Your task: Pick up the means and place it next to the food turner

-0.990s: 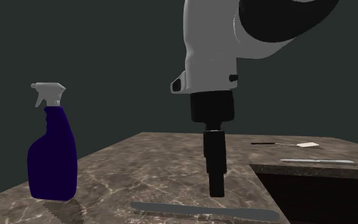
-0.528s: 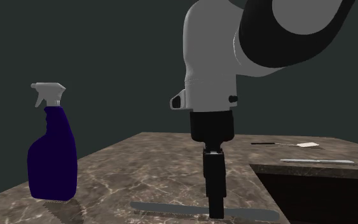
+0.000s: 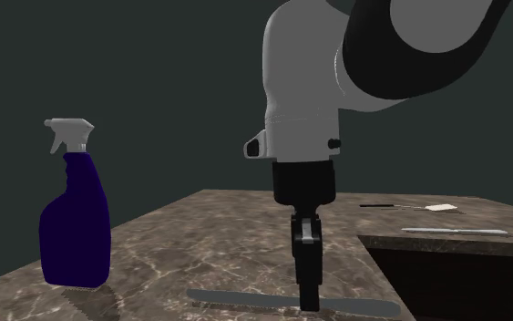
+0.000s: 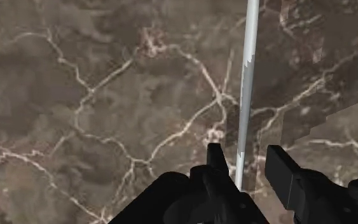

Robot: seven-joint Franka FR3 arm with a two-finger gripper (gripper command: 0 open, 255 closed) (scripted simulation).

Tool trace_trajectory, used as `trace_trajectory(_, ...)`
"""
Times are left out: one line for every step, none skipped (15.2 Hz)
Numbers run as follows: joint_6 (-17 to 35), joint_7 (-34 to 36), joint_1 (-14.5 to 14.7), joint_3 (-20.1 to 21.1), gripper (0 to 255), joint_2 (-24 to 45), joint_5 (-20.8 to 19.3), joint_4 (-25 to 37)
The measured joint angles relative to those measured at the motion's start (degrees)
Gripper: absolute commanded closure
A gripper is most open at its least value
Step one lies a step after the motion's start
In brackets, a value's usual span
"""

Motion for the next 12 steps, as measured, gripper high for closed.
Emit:
trace_trajectory(0.0, 0.0, 0.0, 0.0, 255, 0.0, 0.0, 0.0)
trace_trajectory(0.0, 0.0, 0.0, 0.0, 255, 0.0, 0.0, 0.0)
trace_trajectory(0.0, 0.0, 0.0, 0.0, 255, 0.0, 0.0, 0.0)
trace_trajectory(0.0, 0.0, 0.0, 0.0, 255, 0.0, 0.0, 0.0)
trace_trajectory(0.0, 0.0, 0.0, 0.0, 255, 0.0, 0.0, 0.0)
trace_trajectory(0.0, 0.0, 0.0, 0.0, 255, 0.0, 0.0, 0.0)
trace_trajectory(0.0, 0.0, 0.0, 0.0, 255, 0.0, 0.0, 0.0)
trace_trajectory(0.0, 0.0, 0.0, 0.0, 255, 0.0, 0.0, 0.0)
trace_trajectory(-0.4, 0.0, 0.0, 0.0, 255, -0.2, 0.0, 0.2)
trace_trajectory(-1.1, 0.0, 0.0, 0.0, 255, -0.7, 0.0, 0.4)
trace_trajectory(-1.8, 0.0, 0.0, 0.0, 255, -1.0, 0.0, 0.8)
trace_trajectory(-2.7, 0.0, 0.0, 0.0, 255, -1.6, 0.0, 1.1)
